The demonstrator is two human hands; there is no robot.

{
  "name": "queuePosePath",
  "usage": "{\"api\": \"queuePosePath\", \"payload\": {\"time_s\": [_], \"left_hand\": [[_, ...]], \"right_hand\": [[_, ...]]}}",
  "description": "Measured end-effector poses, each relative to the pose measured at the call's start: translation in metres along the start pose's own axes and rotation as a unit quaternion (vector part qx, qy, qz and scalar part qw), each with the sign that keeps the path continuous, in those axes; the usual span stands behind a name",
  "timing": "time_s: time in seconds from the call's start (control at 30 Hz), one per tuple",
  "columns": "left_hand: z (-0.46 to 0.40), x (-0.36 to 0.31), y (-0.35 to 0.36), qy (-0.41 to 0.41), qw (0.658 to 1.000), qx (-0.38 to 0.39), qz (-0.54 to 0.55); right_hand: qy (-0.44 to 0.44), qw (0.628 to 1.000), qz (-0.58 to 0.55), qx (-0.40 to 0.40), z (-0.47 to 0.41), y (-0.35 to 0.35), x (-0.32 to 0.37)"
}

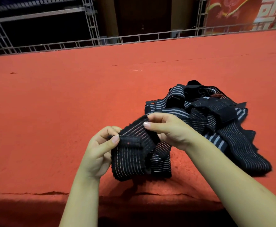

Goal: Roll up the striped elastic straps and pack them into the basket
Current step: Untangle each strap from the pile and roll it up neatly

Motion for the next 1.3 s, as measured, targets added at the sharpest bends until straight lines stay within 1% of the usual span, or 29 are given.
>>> {"api": "queuePosePath", "payload": {"time_s": [0.07, 0.2, 0.27, 0.33, 0.37, 0.43, 0.47, 0.53, 0.57, 0.63, 0.7, 0.8, 0.87, 0.93, 1.03, 1.17, 1.3], "left_hand": [[-0.002, 0.001, -0.002, -0.001, 0.999, -0.043, -0.012], [-0.01, 0.001, -0.004, 0.019, 0.99, -0.139, -0.008], [-0.016, -0.001, -0.006, 0.027, 0.976, -0.214, 0.02], [-0.024, -0.005, -0.013, 0.044, 0.952, -0.3, 0.039], [-0.027, -0.009, -0.017, 0.056, 0.942, -0.329, 0.04], [-0.033, -0.014, -0.021, 0.072, 0.93, -0.361, 0.014], [-0.036, -0.015, -0.02, 0.078, 0.927, -0.368, -0.007], [-0.043, -0.016, -0.011, 0.097, 0.927, -0.36, -0.045], [-0.047, -0.017, -0.004, 0.108, 0.929, -0.35, -0.062], [-0.054, -0.02, 0.012, 0.126, 0.931, -0.33, -0.089], [-0.059, -0.024, 0.028, 0.142, 0.934, -0.314, -0.098], [-0.063, -0.031, 0.047, 0.158, 0.938, -0.295, -0.086], [-0.064, -0.035, 0.056, 0.163, 0.94, -0.291, -0.073], [-0.065, -0.036, 0.064, 0.162, 0.942, -0.286, -0.062], [-0.066, -0.038, 0.077, 0.145, 0.949, -0.272, -0.063], [-0.056, -0.043, 0.097, 0.127, 0.962, -0.229, -0.078], [-0.027, -0.047, 0.115, 0.128, 0.975, -0.16, -0.085]], "right_hand": [[-0.018, 0.999, -0.002, -0.026, 0.001, -0.004, 0.0], [-0.064, 0.982, 0.03, -0.174, -0.003, -0.021, 0.001], [-0.081, 0.968, 0.031, -0.234, -0.004, -0.034, 0.005], [-0.102, 0.952, 0.014, -0.288, -0.005, -0.05, 0.012], [-0.109, 0.943, 0.003, -0.315, -0.004, -0.059, 0.017], [-0.11, 0.929, -0.018, -0.353, -0.002, -0.074, 0.028], [-0.107, 0.927, -0.022, -0.358, -0.001, -0.078, 0.033], [-0.105, 0.933, -0.006, -0.345, 0.003, -0.083, 0.044], [-0.113, 0.938, 0.019, -0.328, 0.006, -0.082, 0.049], [-0.145, 0.943, 0.071, -0.291, 0.011, -0.077, 0.058], [-0.193, 0.941, 0.091, -0.264, 0.02, -0.07, 0.068], [-0.263, 0.928, 0.073, -0.253, 0.033, -0.063, 0.086], [-0.289, 0.921, 0.038, -0.259, 0.041, -0.059, 0.1], [-0.284, 0.927, -0.018, -0.243, 0.047, -0.055, 0.113], [-0.246, 0.946, -0.077, -0.198, 0.051, -0.043, 0.122], [-0.205, 0.961, -0.085, -0.168, 0.052, -0.025, 0.108], [-0.223, 0.955, -0.088, -0.176, 0.062, -0.017, 0.089]]}}
Point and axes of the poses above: each hand's wrist, its own z-axis away from the middle knuckle, its own y-axis out of the palm, x = y × z, the point moved 1 cm from there along -z, towards the middle knuckle, and after that the axes turned 15 degrees about -x, right-handed, at the moved point
